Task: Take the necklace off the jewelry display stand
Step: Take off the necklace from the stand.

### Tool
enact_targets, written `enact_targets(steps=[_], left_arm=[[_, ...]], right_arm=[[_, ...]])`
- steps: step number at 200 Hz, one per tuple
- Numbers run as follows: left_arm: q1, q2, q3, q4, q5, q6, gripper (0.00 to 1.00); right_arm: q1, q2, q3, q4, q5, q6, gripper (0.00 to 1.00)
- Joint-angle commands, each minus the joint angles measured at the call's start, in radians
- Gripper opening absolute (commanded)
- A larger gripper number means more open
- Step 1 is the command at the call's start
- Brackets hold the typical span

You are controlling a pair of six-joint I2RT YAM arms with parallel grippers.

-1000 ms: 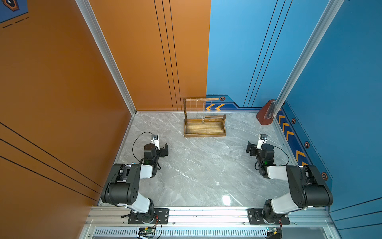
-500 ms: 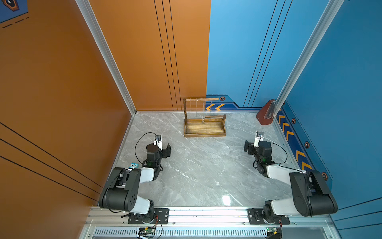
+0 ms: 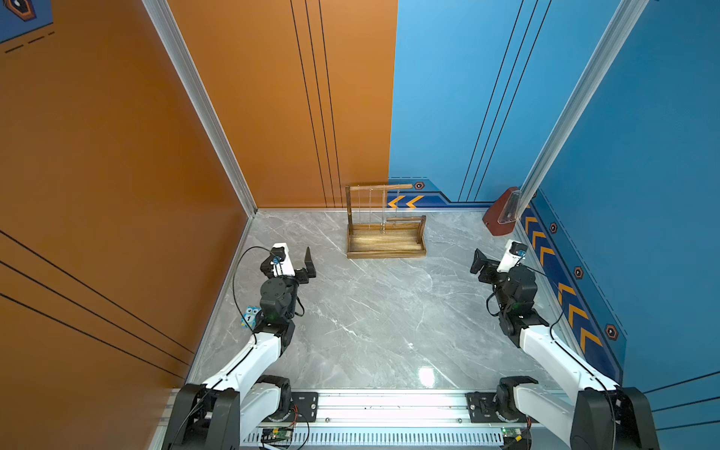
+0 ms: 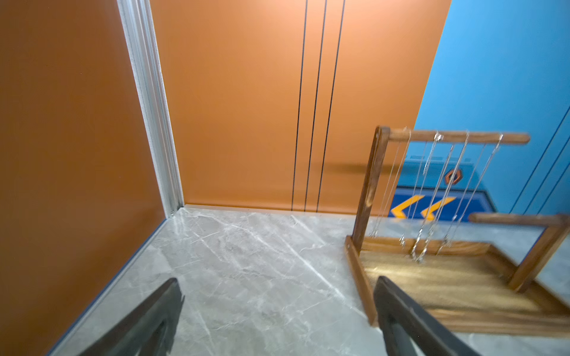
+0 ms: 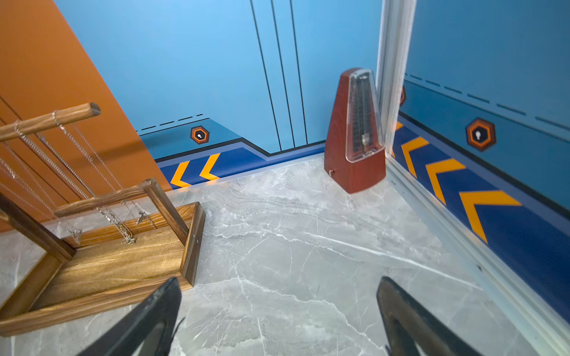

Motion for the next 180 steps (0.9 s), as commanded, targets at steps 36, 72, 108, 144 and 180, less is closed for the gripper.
enact_targets(steps=[36, 72, 108, 144, 180], left_arm=[[0.232, 0.083, 0.167, -0.053, 0.471, -0.450, 0.98], [0.263, 0.130, 0.166, -0.055, 0.411, -0.609, 0.98], [0.341, 0.189, 0.182, -0.070, 0.465, -0.710, 0.98], [0.278, 0.225, 0.250, -0.250, 0.438, -0.651, 0.98], [0.147, 0.191, 0.355, -0.483, 0.375, -0.504, 0.98]], right_arm=[[-0.079, -0.053, -0.040, -0.056, 0.079, 0.250, 1.00], [-0.087, -0.035, -0.051, -0.039, 0.085, 0.245, 1.00], [-0.093, -0.013, -0.043, -0.039, 0.071, 0.239, 1.00], [-0.089, -0.010, -0.039, -0.042, 0.066, 0.223, 1.00], [-0.086, 0.011, -0.021, -0.045, 0.019, 0.215, 1.00]])
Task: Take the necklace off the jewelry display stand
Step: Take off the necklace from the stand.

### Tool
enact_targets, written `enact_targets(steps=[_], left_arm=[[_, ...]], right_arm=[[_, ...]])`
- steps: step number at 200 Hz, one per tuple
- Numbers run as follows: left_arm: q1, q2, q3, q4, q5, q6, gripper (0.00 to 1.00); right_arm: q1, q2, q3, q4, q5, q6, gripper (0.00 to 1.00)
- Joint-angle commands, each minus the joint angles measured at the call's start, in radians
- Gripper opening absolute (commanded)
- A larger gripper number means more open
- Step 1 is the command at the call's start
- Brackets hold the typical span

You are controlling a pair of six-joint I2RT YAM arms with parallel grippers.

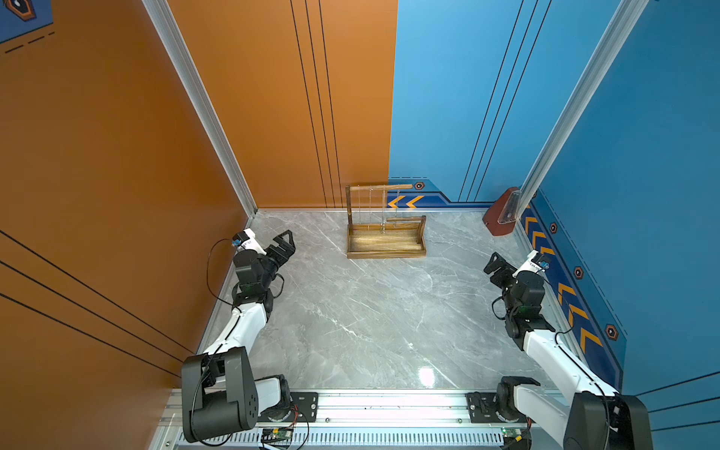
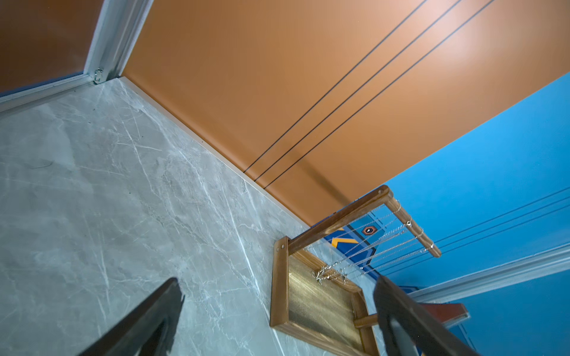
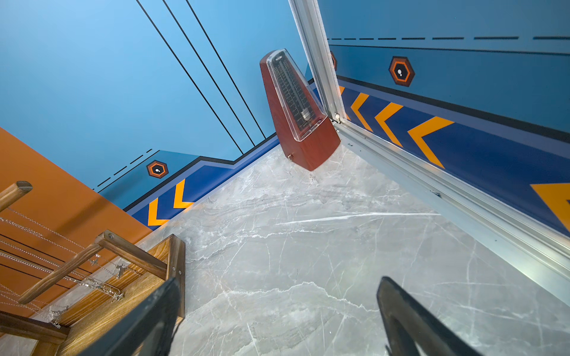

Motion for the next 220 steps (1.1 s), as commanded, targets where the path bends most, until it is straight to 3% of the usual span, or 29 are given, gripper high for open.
enact_targets(steps=[1, 41, 82, 121, 149, 220], left_arm=[[-0.085, -0.036, 0.078, -0.181, -0.040, 0.111, 0.98], [-0.334, -0.024, 0.311, -0.554, -0.234, 0.336, 0.98], [-0.470, 0.060, 0.514, -0.699, -0.292, 0.411, 0.98], [-0.518, 0.189, 0.591, -0.816, -0.254, 0.413, 0.98], [-0.520, 0.261, 0.597, -0.865, -0.234, 0.345, 0.98], [-0.523, 0.265, 0.583, -0.870, -0.164, 0.244, 0.98]], right_arm=[[0.001, 0.021, 0.018, -0.017, -0.030, -0.012, 1.00], [0.030, 0.030, 0.069, -0.095, -0.037, -0.045, 1.00], [0.085, 0.008, 0.159, -0.243, -0.038, -0.095, 0.99], [0.162, 0.057, 0.410, -0.553, -0.093, -0.171, 0.98], [0.200, 0.158, 0.647, -0.811, -0.125, -0.202, 0.95], [0.342, 0.470, 1.089, -1.048, -0.191, -0.193, 0.87]])
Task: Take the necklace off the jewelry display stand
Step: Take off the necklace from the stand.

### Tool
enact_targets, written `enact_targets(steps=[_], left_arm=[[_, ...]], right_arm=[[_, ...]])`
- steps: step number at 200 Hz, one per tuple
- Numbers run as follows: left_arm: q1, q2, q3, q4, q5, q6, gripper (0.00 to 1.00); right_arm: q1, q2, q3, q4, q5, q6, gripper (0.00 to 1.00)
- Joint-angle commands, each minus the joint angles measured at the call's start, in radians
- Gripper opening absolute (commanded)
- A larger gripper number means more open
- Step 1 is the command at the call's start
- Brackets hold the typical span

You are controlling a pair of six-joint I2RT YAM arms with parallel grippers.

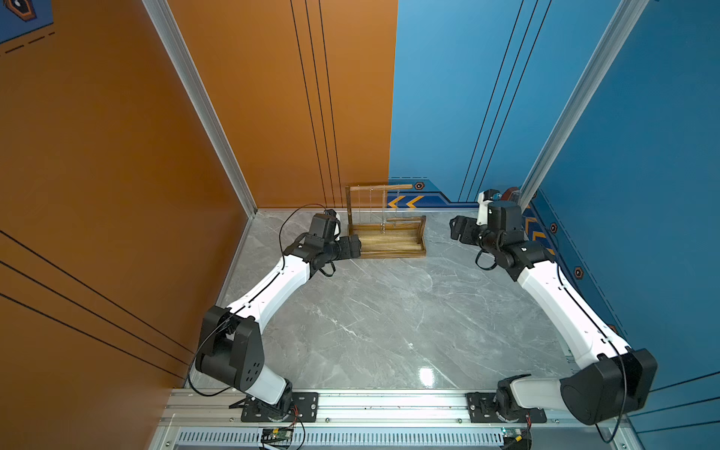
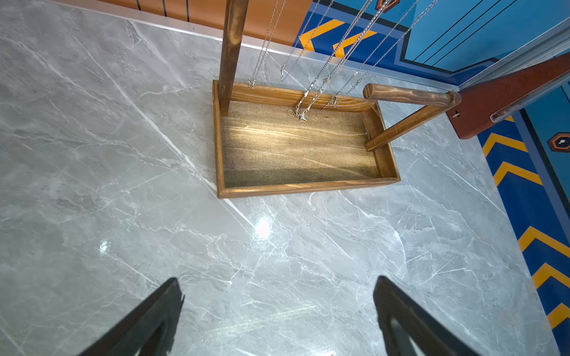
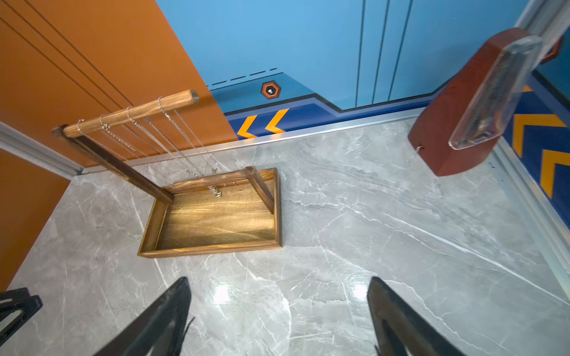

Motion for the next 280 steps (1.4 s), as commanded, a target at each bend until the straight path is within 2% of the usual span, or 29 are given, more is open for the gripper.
enact_targets(steps=[1, 43, 75, 100, 137, 194, 218, 236, 280], left_arm=[[-0.005, -0.023, 0.001, -0.019, 0.039, -0.045, 0.98], [-0.009, -0.028, -0.011, -0.018, 0.055, -0.100, 0.98], [-0.010, -0.050, -0.016, -0.017, 0.052, -0.117, 0.98], [-0.010, -0.061, -0.021, -0.017, 0.054, -0.123, 0.98], [-0.010, -0.065, -0.016, -0.018, 0.084, -0.131, 0.98], [-0.011, -0.080, -0.009, -0.016, 0.119, -0.136, 0.98], [-0.010, -0.086, -0.008, -0.016, 0.130, -0.140, 0.98], [-0.010, -0.093, -0.008, -0.016, 0.134, -0.139, 0.98], [-0.010, -0.105, -0.005, -0.016, 0.153, -0.140, 0.98]], right_arm=[[0.035, 0.105, 0.134, -0.147, -0.040, -0.006, 0.87], [0.073, 0.345, 0.364, -0.164, -0.115, 0.074, 0.82], [0.098, 0.559, 0.570, -0.146, -0.187, 0.135, 0.74], [0.115, 0.718, 0.733, -0.144, -0.191, 0.147, 0.68], [0.123, 0.860, 0.914, -0.143, -0.186, 0.150, 0.63], [0.122, 0.917, 0.946, -0.076, -0.166, 0.127, 0.60], [0.119, 0.933, 0.946, -0.034, -0.170, 0.122, 0.57], [0.116, 0.938, 0.942, -0.009, -0.156, 0.122, 0.50], [0.114, 0.917, 0.883, 0.105, -0.146, 0.112, 0.46]])
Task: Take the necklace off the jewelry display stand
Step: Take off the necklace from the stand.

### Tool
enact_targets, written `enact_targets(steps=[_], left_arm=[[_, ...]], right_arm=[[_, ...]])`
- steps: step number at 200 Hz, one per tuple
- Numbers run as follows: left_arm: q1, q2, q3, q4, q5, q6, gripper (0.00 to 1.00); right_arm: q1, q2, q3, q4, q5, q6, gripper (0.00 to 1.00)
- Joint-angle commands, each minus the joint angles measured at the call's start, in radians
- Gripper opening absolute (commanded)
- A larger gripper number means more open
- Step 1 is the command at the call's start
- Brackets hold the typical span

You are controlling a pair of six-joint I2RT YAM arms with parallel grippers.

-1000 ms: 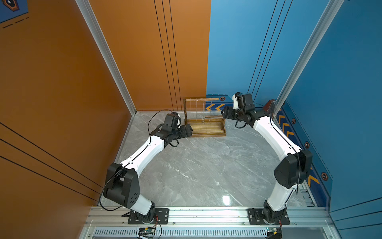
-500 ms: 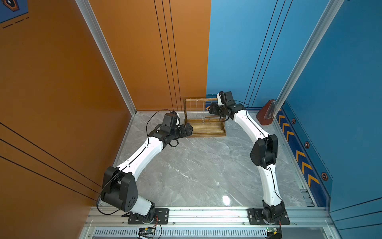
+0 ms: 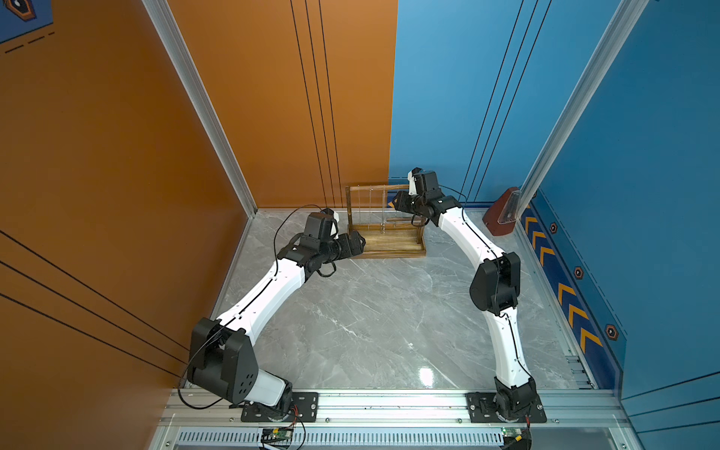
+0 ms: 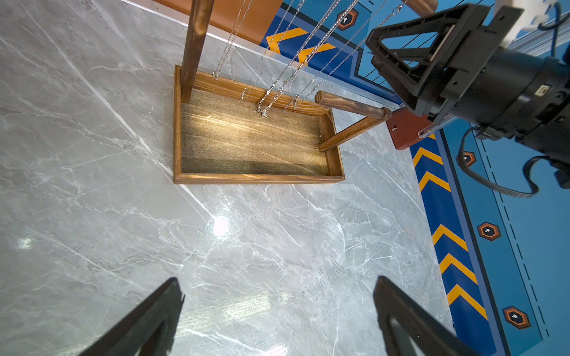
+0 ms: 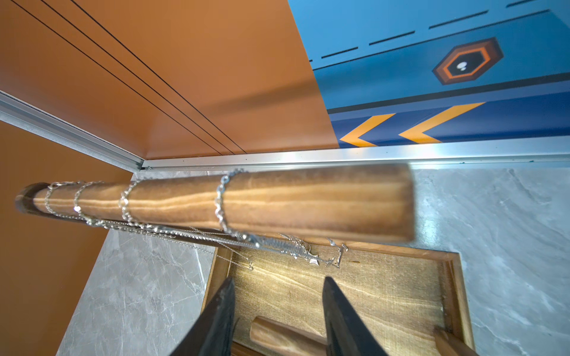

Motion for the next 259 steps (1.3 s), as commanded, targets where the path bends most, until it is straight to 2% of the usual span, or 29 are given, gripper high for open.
enact_targets(steps=[1, 65, 119, 162, 182, 195, 259], left_arm=[[-0.006, -0.032, 0.002, -0.011, 0.034, -0.007, 0.98], [-0.003, -0.037, 0.004, -0.009, 0.058, -0.017, 0.98], [-0.001, -0.032, 0.007, -0.009, 0.074, -0.019, 0.98], [0.000, -0.025, 0.008, -0.008, 0.085, -0.020, 0.98], [0.001, -0.022, 0.010, -0.008, 0.092, -0.023, 0.98], [0.000, -0.020, 0.010, -0.008, 0.094, -0.023, 0.98], [0.000, -0.013, 0.011, -0.008, 0.105, -0.027, 0.98]], right_arm=[[-0.005, -0.007, -0.026, 0.094, 0.027, -0.020, 0.46], [-0.013, 0.000, -0.056, 0.172, 0.073, -0.030, 0.47], [-0.010, 0.030, -0.059, 0.252, 0.058, -0.030, 0.42], [-0.005, 0.034, -0.070, 0.281, 0.070, -0.036, 0.33], [-0.005, 0.030, -0.083, 0.297, 0.069, -0.032, 0.32], [-0.005, 0.026, -0.096, 0.310, 0.071, -0.029, 0.25], [-0.012, 0.016, -0.124, 0.357, 0.059, -0.007, 0.18]])
